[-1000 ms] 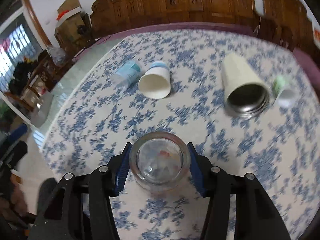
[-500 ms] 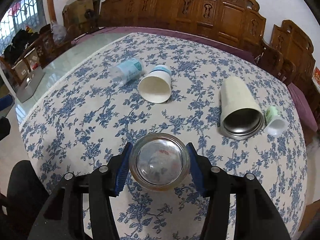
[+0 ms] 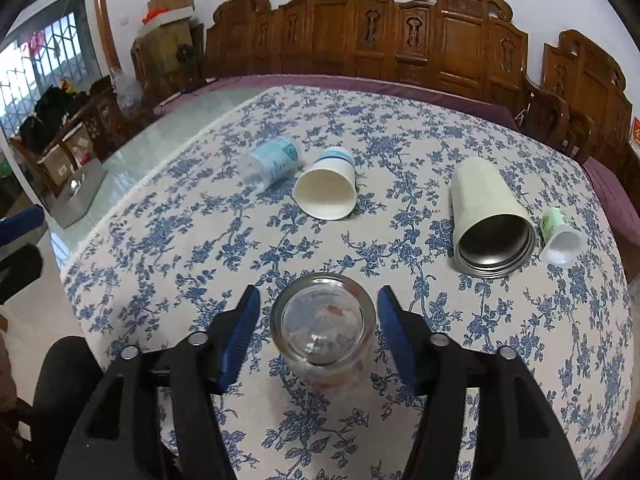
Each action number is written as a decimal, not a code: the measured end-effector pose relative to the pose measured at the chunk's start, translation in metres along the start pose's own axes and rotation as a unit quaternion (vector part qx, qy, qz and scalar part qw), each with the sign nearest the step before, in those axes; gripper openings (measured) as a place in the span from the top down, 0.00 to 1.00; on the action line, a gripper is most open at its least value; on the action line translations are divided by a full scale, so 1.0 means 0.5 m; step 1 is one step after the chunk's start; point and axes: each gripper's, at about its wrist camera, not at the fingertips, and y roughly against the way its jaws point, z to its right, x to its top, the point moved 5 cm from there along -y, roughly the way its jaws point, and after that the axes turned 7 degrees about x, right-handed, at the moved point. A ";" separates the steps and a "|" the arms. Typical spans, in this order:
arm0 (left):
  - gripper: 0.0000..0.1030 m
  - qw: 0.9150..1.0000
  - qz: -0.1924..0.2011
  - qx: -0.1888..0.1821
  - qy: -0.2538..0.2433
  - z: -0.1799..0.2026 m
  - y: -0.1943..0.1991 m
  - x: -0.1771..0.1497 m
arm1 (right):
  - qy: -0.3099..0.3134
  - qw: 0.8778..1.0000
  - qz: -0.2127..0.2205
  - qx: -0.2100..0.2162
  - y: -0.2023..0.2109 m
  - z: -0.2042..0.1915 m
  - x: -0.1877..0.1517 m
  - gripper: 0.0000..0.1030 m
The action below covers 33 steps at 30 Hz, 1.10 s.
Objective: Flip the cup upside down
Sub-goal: 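Rotate the jar with the right gripper and lower it rim-down onto the cloth, then open the right gripper and pull it back from the jar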
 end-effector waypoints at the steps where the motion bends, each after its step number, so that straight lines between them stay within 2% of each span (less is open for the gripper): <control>1: 0.08 1.000 0.001 0.000 0.000 0.002 0.004 0.000 | -0.003 1.000 0.004 0.001 0.008 0.001 -0.002 0.32; 7: 0.08 1.000 0.011 0.004 -0.017 0.025 0.034 -0.008 | -0.024 0.999 0.037 -0.005 0.069 0.009 -0.021 0.24; 14: 0.08 1.000 0.020 0.003 -0.021 0.052 0.083 -0.033 | -0.048 0.996 0.070 -0.035 0.153 0.022 -0.063 0.03; 21: 0.08 0.999 0.025 0.003 -0.029 0.077 0.137 -0.064 | -0.069 0.992 0.096 -0.051 0.242 0.015 -0.118 0.03; 29: 0.08 0.999 0.014 -0.003 -0.030 0.098 0.173 -0.093 | -0.069 0.987 0.122 -0.072 0.323 -0.003 -0.163 0.03; 33: 0.08 0.999 0.025 -0.007 -0.027 0.099 0.196 -0.103 | -0.072 0.985 0.134 -0.078 0.356 -0.012 -0.185 0.03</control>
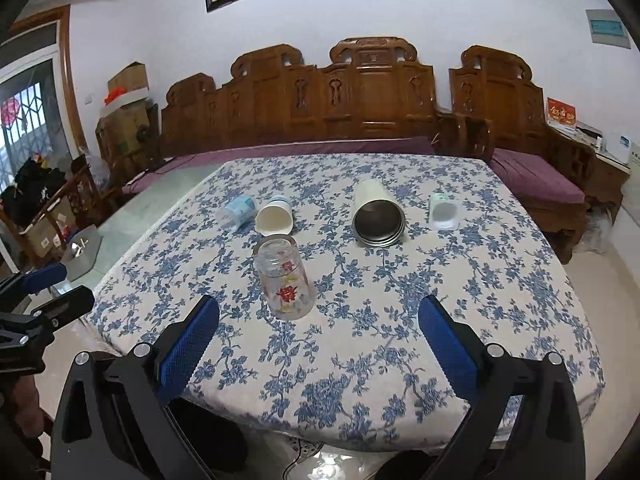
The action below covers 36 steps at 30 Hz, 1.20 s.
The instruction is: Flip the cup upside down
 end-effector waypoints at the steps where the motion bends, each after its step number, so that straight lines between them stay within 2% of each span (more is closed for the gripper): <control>1: 0.08 1.000 0.005 0.000 0.002 -0.001 0.010 0.000 | -0.001 1.000 0.004 0.001 0.011 -0.002 -0.003 0.03; 18: 0.08 0.994 0.107 0.024 0.005 -0.002 0.206 0.066 | 0.035 0.992 0.122 -0.023 0.235 -0.081 0.051 0.03; 22: 0.08 0.993 0.120 0.014 0.009 -0.003 0.234 0.070 | 0.030 0.991 0.127 -0.038 0.254 -0.077 0.050 0.03; 36: 0.08 0.992 0.123 0.018 0.009 -0.002 0.247 0.063 | 0.022 0.991 0.130 -0.036 0.260 -0.074 0.043 0.03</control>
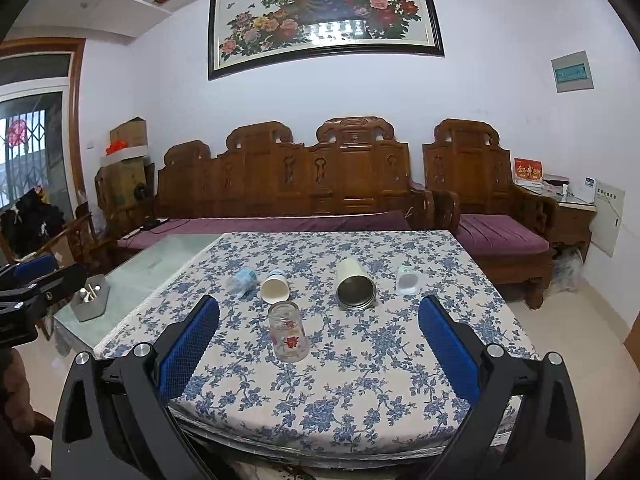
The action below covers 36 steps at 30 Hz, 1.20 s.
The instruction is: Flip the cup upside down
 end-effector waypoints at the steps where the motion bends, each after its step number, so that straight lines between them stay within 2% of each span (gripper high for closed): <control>1: 0.08 1.000 0.000 -0.001 0.000 0.000 0.000 0.000 | 0.000 1.000 0.000 0.000 0.000 0.000 -0.001 0.03; 36: 0.08 1.000 -0.009 0.001 0.005 -0.007 -0.007 -0.017 | 0.004 1.000 0.002 0.001 0.000 -0.009 -0.002 0.03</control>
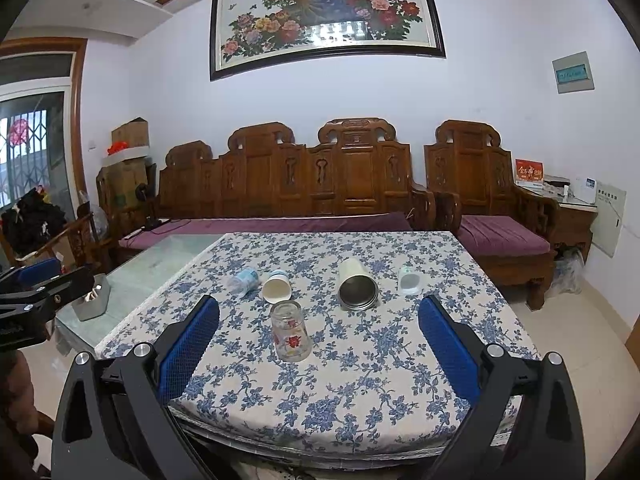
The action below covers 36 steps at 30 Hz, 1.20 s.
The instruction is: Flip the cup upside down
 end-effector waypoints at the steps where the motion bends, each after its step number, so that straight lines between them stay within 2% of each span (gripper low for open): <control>1: 0.08 1.000 -0.001 0.001 0.000 -0.001 -0.001 -0.001 | 0.000 1.000 0.000 0.000 -0.001 0.000 -0.001 0.03; 36: 0.08 1.000 -0.004 0.002 -0.001 0.000 -0.009 -0.001 | -0.001 1.000 0.001 -0.003 -0.003 0.000 -0.006 0.03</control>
